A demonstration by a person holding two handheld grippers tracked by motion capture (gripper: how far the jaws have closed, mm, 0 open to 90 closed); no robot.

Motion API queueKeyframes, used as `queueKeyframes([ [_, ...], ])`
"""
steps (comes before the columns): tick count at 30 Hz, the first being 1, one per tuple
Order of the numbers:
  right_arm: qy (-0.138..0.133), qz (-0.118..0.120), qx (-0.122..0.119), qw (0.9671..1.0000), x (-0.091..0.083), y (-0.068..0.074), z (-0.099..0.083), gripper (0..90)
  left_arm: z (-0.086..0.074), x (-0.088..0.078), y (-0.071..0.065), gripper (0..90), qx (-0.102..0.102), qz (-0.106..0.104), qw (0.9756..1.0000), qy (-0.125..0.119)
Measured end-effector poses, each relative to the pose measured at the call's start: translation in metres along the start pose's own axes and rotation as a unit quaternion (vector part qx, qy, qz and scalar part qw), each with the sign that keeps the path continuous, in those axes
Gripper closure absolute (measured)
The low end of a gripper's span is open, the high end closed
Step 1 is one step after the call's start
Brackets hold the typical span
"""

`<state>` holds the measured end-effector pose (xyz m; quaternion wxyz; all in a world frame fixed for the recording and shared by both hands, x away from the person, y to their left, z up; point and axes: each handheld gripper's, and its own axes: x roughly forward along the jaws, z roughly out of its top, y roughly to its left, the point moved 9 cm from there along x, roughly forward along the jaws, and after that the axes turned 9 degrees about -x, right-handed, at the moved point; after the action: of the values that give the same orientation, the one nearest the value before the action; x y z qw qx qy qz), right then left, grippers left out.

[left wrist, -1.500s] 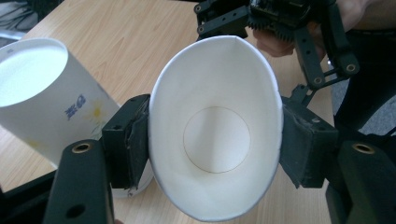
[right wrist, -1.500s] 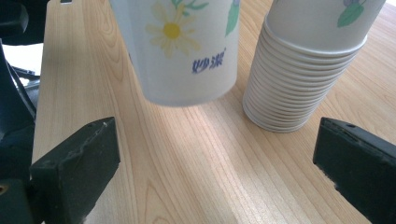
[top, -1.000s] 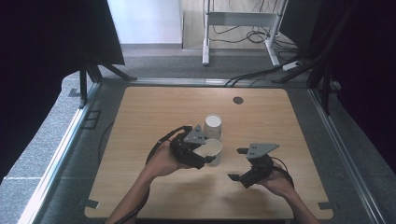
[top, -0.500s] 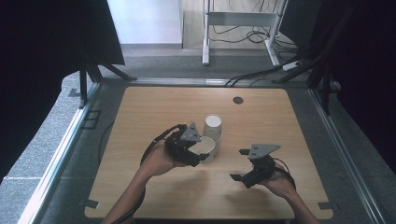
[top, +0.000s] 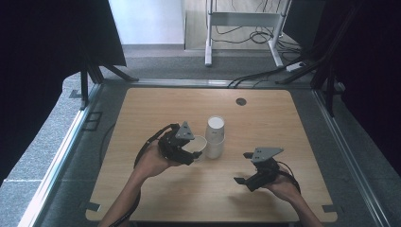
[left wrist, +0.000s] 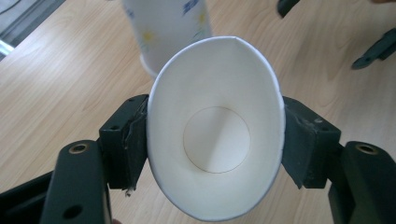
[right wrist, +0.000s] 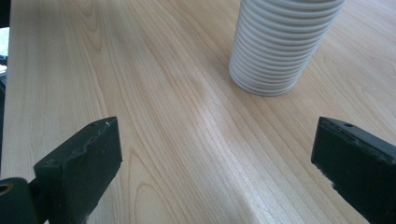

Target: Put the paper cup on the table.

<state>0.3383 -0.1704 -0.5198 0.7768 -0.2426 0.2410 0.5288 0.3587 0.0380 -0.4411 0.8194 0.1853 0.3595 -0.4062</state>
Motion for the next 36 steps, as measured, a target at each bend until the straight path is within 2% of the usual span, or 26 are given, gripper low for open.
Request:
queueKeyframes([
  [5,0.005,-0.005,0.008,0.9999,0.0,-0.002,-0.003,0.9,-0.005,-0.001,0.009,30.9,-0.009,0.016,0.9998,0.006],
  [12,0.003,-0.013,0.007,0.9999,0.0,-0.004,-0.006,0.3,-0.012,-0.001,0.02,30.7,-0.022,0.036,0.999,0.017],
  [20,0.006,-0.013,0.011,0.9998,0.0,-0.004,-0.011,0.3,-0.018,0.0,0.034,30.2,-0.042,0.049,0.9975,0.029],
  [28,0.009,-0.02,0.018,0.9996,0.0,-0.007,-0.016,0.3,-0.024,0.002,0.049,29.3,-0.066,0.071,0.9946,0.036],
  [36,0.016,-0.027,0.008,0.9995,0.002,-0.008,-0.02,0.4,-0.033,0.009,0.068,28.6,-0.092,0.095,0.9901,0.046],
])
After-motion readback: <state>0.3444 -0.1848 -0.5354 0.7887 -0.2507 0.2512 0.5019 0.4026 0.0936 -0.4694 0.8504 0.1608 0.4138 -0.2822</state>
